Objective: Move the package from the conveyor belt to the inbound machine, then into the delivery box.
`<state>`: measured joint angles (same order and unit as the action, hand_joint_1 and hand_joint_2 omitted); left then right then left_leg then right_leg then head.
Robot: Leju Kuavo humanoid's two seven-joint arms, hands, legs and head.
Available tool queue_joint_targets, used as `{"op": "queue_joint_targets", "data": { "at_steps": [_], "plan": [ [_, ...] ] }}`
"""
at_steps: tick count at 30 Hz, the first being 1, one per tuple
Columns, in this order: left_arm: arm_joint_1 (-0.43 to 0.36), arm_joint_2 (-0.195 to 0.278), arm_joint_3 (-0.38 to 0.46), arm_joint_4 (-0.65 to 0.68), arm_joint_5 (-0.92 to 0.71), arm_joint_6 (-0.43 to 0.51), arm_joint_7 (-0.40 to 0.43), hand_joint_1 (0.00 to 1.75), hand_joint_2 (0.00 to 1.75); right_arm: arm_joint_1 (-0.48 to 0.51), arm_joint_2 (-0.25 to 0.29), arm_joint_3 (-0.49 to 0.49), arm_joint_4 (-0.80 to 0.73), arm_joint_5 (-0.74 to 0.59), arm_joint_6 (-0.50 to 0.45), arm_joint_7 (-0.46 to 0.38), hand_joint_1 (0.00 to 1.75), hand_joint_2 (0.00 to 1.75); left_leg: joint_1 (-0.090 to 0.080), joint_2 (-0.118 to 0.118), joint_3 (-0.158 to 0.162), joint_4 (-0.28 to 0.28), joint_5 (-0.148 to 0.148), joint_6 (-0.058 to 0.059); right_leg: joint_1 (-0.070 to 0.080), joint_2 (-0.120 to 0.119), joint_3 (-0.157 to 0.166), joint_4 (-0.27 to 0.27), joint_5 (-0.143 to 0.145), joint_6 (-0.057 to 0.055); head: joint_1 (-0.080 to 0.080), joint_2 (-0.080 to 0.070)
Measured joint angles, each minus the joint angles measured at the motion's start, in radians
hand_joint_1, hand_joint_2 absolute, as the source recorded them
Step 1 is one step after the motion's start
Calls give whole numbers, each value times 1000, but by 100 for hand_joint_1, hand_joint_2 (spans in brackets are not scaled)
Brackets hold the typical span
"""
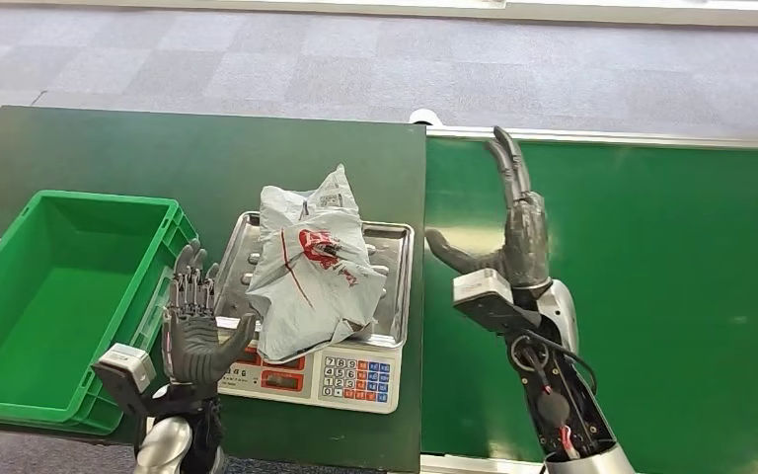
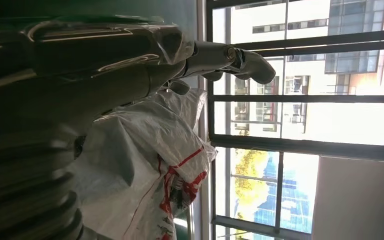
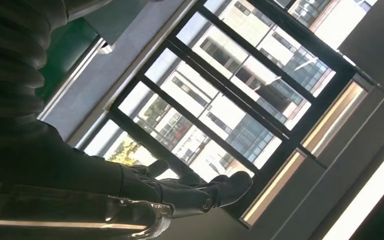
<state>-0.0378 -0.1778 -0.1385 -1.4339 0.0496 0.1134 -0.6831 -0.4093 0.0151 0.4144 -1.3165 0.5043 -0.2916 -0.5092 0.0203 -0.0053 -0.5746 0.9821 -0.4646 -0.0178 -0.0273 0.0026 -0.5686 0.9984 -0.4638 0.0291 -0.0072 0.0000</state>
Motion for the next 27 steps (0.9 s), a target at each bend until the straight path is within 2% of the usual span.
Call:
{"op": "queue_joint_targets", "data": {
  "at_steps": [6,11,16,21,25,27],
  "plan": [
    [-8,0,-3,-15,-6,-23,-1,0,175,72,-12,-82,-57,-14,13,-10,0,175,0,1,0,0,0,0,0,0,0,0,0,0,0,0],
    [-49,11,-5,-16,1,-177,-8,0,175,109,-11,-139,-74,-56,71,-29,0,175,0,0,0,0,0,0,0,0,0,0,0,0,0,0],
    [-121,19,4,-16,-31,-254,-7,0,175,139,7,-209,-86,-74,133,-33,0,175,0,0,0,0,0,0,0,0,0,0,0,0,0,0],
    [-224,32,5,4,-200,-300,69,0,175,162,29,-260,-86,-85,178,-20,0,175,0,0,0,0,0,0,0,0,0,0,0,0,0,0],
    [-343,56,-14,76,-415,-321,137,0,175,176,40,-287,-79,-86,197,-19,0,175,0,0,0,0,1,0,0,0,0,0,0,0,0,0],
    [-392,66,-22,118,-472,-331,151,0,175,184,42,-301,-75,-90,205,-19,0,175,0,0,0,0,1,0,0,0,0,0,0,0,0,0]
  ]
}}
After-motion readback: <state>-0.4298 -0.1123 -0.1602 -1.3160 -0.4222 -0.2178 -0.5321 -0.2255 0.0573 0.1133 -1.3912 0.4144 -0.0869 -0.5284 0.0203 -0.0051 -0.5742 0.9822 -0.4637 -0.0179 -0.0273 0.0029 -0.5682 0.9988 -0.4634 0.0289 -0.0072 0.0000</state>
